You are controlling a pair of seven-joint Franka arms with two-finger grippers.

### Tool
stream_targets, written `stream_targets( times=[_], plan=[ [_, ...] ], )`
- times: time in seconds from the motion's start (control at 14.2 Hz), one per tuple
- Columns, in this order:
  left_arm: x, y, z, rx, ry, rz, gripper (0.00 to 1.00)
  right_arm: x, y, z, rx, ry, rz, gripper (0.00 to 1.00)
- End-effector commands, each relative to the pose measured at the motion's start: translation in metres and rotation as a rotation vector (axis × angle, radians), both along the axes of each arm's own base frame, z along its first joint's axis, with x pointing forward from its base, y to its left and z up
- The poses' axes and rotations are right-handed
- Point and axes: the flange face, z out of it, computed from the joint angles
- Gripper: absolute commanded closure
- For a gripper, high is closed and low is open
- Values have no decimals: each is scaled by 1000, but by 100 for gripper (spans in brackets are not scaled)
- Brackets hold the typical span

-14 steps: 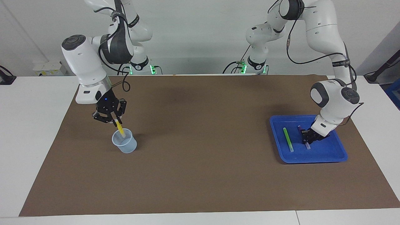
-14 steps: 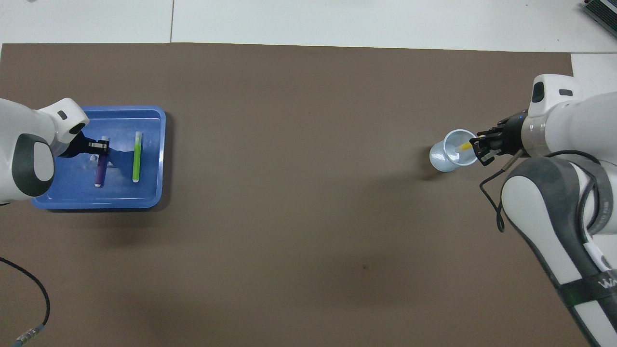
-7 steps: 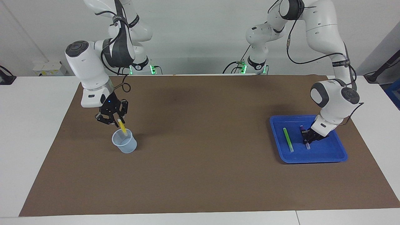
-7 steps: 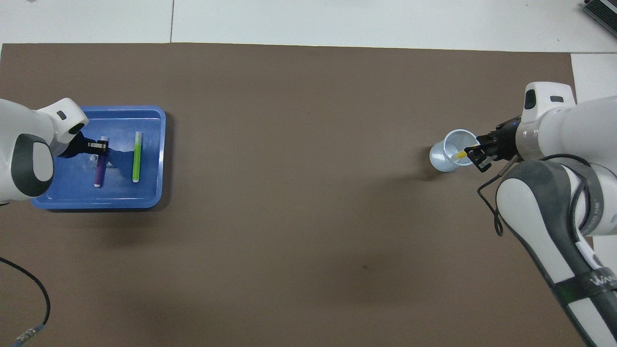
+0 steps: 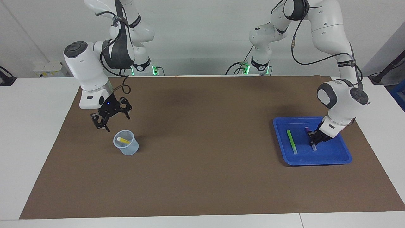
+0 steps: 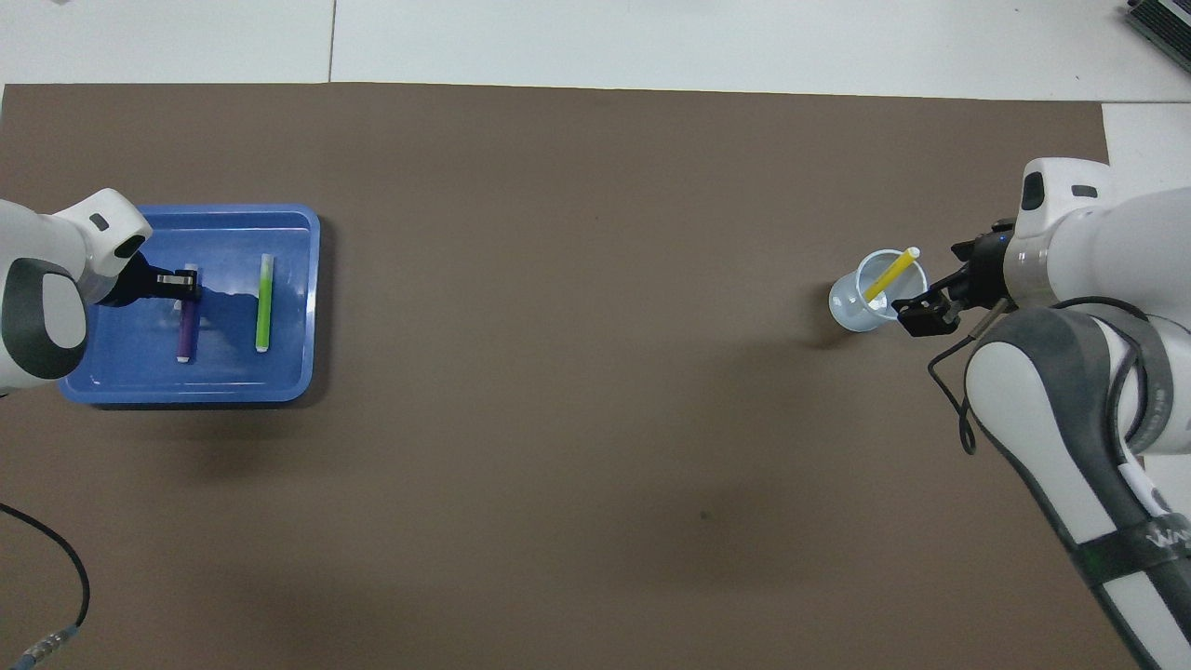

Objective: Transfer and insert pens with both arms
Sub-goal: 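Grasp the purple pen with the left gripper while the right gripper withdraws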

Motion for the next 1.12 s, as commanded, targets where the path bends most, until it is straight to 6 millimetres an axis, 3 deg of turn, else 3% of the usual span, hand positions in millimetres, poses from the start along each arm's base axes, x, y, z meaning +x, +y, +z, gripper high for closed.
stream_targets(
  times=[0.0, 0.35, 0.42, 0.7, 1.05],
  plan=[
    [2, 3, 14, -32, 30, 18, 100, 0, -2, 1, -23, -19, 23, 0],
    [-3, 1, 20, -179, 131, 195, 100, -3, 17, 13, 6, -21, -15, 0],
    [-4, -1, 24, -194, 173, 255, 100, -5, 28, 16, 13, -19, -24, 0],
    [-6, -19, 40, -258, 332, 493, 100, -17, 53, 37, 108, 32, -136, 0],
    [-10, -45, 49, -371, 510, 787, 100, -30, 100, 51, 168, 77, -199, 0]
  ],
)
